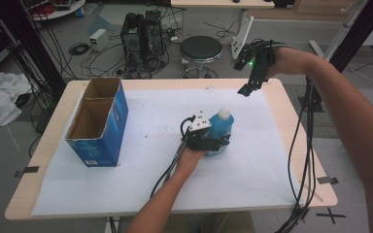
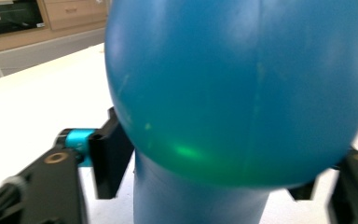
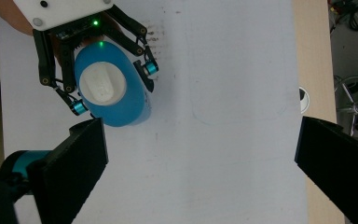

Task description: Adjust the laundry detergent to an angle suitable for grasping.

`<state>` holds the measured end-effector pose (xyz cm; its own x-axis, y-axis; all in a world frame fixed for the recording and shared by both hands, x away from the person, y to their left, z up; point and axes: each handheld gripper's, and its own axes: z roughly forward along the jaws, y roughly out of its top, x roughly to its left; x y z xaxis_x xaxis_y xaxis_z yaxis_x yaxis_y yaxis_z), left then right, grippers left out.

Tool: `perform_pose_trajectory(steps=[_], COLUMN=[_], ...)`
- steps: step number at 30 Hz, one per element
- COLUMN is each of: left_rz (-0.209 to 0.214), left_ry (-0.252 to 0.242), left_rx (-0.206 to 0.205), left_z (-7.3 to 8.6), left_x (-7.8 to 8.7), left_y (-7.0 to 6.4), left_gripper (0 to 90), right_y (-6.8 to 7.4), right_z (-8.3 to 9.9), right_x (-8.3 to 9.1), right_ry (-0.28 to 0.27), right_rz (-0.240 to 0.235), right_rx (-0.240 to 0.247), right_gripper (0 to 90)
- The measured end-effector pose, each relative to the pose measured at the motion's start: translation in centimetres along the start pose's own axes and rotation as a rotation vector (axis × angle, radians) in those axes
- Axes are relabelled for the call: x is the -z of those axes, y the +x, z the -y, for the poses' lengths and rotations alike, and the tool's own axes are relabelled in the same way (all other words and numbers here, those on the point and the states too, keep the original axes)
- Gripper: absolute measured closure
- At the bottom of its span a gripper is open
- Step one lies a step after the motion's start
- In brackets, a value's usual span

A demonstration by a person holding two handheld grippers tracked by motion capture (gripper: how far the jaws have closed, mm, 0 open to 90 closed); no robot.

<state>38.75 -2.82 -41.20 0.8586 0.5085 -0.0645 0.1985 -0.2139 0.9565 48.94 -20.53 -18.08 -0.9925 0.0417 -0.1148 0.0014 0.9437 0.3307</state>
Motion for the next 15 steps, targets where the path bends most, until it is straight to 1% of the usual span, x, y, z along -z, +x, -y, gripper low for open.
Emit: perform_pose_trajectory(steps=[2,5,6,8,12,15], left_rz=[0.000,0.000,0.001,0.001,-0.007,-0.012], left_ry=[0.002,0.002,0.004,0.003,-0.001,-0.004], left_rx=[-0.008,-0.006,-0.007,-0.016,-0.008,-0.007], left_z=[-0.02,-0.01,-0.02,-0.04,-0.01,-0.04], left_x=[0.02,0.04,0.09,0.12,0.06,0.09], left_y=[0.02,0.02,0.03,0.04,-0.01,-0.05], left_gripper=[32.6,33.2,37.2,37.4,37.4,37.4], right_y=[-0.02,0.00,0.05,0.02,0.03,0.12], right_z=[-0.01,-0.03,-0.01,0.03,0.00,-0.06], right_x=[0.01,0.05,0.07,0.05,0.13,0.11], right_ry=[0.000,0.002,-0.001,-0.005,0.000,0.001], right_rz=[-0.002,-0.002,0.003,0.004,0.004,0.003], right_rx=[0.005,0.003,-0.006,-0.003,0.003,-0.004], right_gripper=[1.4,1.4,1.4,1.4,1.4,1.4])
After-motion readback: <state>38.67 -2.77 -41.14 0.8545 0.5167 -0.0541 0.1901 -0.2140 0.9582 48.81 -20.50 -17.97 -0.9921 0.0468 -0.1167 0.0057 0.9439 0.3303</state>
